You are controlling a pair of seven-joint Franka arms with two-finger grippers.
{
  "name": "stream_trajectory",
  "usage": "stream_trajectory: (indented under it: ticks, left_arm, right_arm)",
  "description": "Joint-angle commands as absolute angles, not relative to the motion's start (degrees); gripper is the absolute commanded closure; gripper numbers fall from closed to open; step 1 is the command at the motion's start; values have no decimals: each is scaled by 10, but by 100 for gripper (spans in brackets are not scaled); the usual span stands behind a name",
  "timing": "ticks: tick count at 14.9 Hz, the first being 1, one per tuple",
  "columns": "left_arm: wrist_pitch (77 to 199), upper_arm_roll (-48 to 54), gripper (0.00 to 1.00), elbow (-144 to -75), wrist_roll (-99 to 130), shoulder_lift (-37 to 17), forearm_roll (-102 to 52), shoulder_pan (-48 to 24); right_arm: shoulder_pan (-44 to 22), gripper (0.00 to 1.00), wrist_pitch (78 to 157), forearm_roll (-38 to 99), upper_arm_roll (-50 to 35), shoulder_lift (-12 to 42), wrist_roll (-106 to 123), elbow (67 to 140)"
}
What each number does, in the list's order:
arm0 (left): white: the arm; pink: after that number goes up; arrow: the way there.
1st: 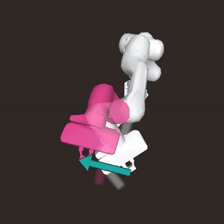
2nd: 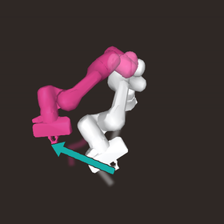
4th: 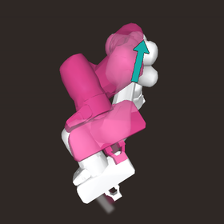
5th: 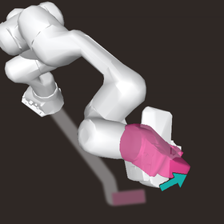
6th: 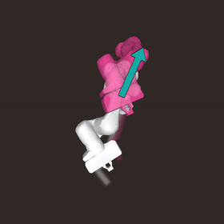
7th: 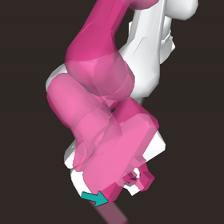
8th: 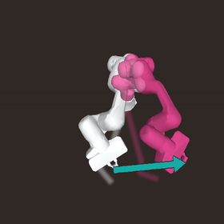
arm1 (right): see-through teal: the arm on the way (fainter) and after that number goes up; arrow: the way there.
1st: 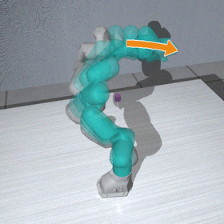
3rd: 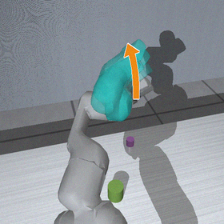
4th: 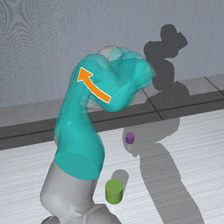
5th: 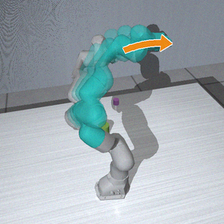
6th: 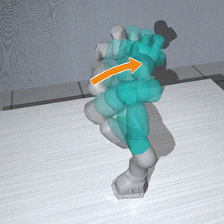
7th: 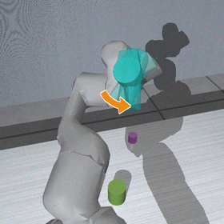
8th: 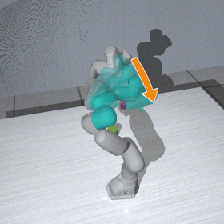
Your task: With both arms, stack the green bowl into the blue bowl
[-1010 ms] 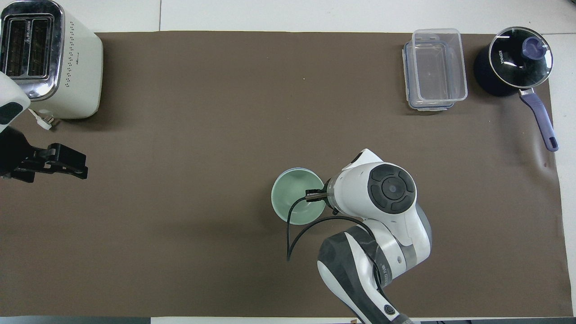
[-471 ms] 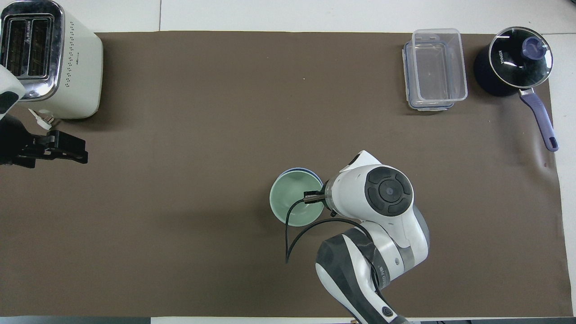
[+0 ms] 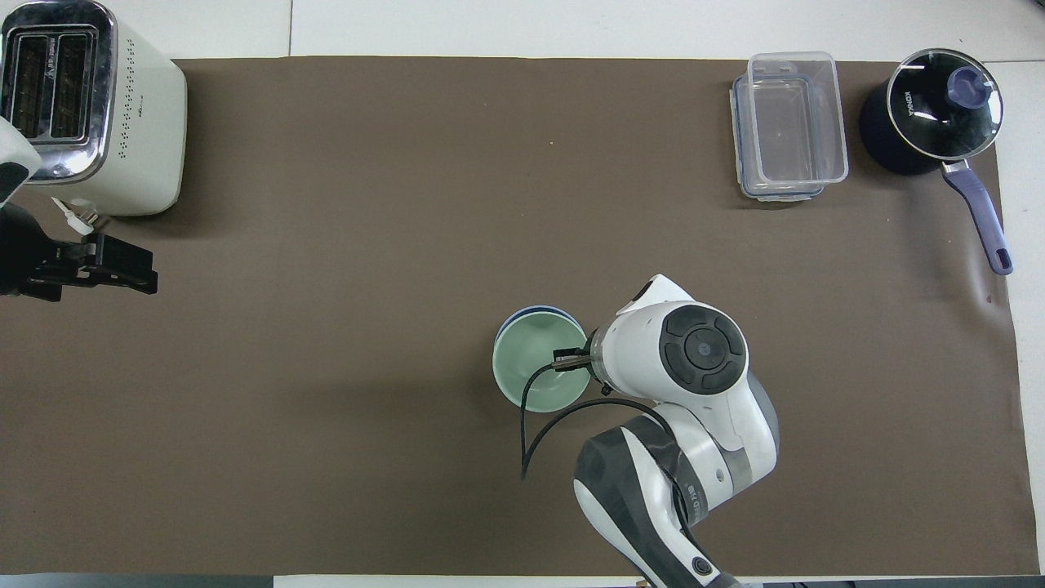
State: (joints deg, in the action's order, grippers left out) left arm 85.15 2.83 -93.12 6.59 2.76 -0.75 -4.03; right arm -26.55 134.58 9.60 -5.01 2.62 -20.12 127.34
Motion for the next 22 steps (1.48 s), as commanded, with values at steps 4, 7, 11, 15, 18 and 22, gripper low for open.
stream_trajectory:
  ticks: [4, 7, 11, 15, 18, 22]
  left_arm:
    - [842, 54, 0, -918, 56, 20, 4, -16]
    - [843, 54, 0, -921, 57, 25, 4, -17]
    - [852, 48, 0, -924, 60, 26, 3, -16]
    - [859, 47, 0, -918, 58, 27, 4, -12]
    - [883, 47, 0, -922, 57, 26, 15, -13]
    - [882, 47, 0, -922, 57, 27, 15, -13]
  right_arm:
    - [-263, 100, 1393, 89, -49, 23, -192, 1282]
    - [-263, 100, 1396, 89, -49, 25, -191, 1282]
    - [-263, 100, 1400, 89, -49, 21, -186, 1294]
    - [-263, 67, 1397, 88, -49, 22, -180, 1293]
    - [-262, 12, 1387, 88, -48, 22, -181, 1274]
    - [-211, 0, 1317, 88, -46, -20, -177, 1250]
